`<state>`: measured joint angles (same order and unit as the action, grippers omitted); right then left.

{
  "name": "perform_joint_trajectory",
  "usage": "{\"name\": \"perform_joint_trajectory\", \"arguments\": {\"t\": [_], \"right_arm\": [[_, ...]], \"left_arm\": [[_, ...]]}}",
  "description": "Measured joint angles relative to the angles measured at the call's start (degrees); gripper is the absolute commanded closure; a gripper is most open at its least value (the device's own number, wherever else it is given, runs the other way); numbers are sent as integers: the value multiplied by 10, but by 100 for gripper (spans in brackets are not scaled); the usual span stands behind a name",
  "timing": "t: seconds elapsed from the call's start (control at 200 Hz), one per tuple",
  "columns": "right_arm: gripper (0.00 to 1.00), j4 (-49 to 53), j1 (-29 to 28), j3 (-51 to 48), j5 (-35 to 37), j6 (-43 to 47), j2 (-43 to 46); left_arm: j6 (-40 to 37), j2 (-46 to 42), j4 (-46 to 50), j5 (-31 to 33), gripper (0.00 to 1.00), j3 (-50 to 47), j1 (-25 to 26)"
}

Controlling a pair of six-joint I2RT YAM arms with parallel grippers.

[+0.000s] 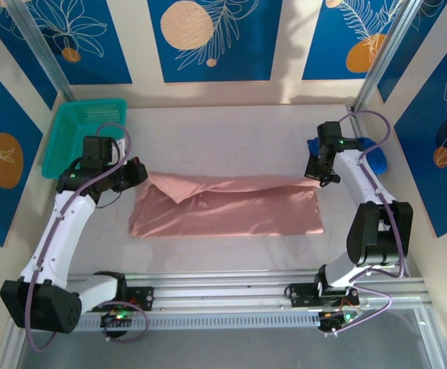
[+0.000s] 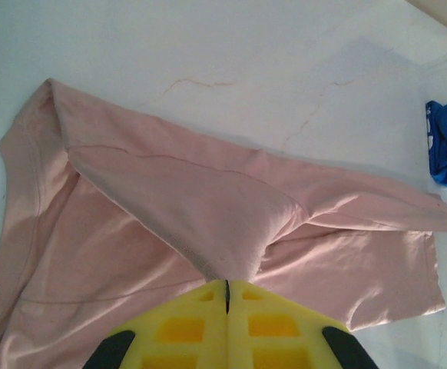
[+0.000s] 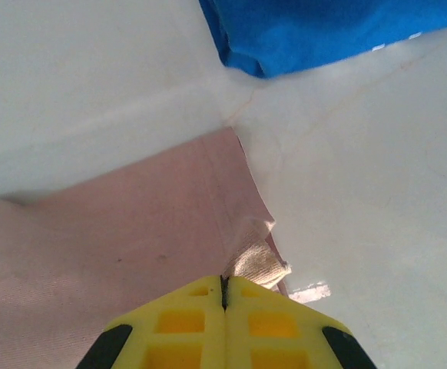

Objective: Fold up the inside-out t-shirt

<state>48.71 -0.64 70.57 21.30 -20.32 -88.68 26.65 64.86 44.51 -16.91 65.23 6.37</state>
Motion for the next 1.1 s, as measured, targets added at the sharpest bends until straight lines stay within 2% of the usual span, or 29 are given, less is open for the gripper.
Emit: {"name": "perform_joint_trajectory", "arguments": {"t": [0.59, 0.815, 1.015, 1.1], "right_arm": [[98, -16, -6, -12, 8, 0, -23], [93, -15, -9, -55, 5, -9, -23], [69, -14, -12, -97, -7, -29, -25], [54, -25, -34, -106, -3, -38, -21]], "left_arm": [[-2, -7, 51, -11, 100, -26, 0], [-2, -7, 78, -18, 100, -26, 0], [7, -33, 97, -48, 100, -50, -1], [16, -44, 100, -62, 100, -62, -1]]}}
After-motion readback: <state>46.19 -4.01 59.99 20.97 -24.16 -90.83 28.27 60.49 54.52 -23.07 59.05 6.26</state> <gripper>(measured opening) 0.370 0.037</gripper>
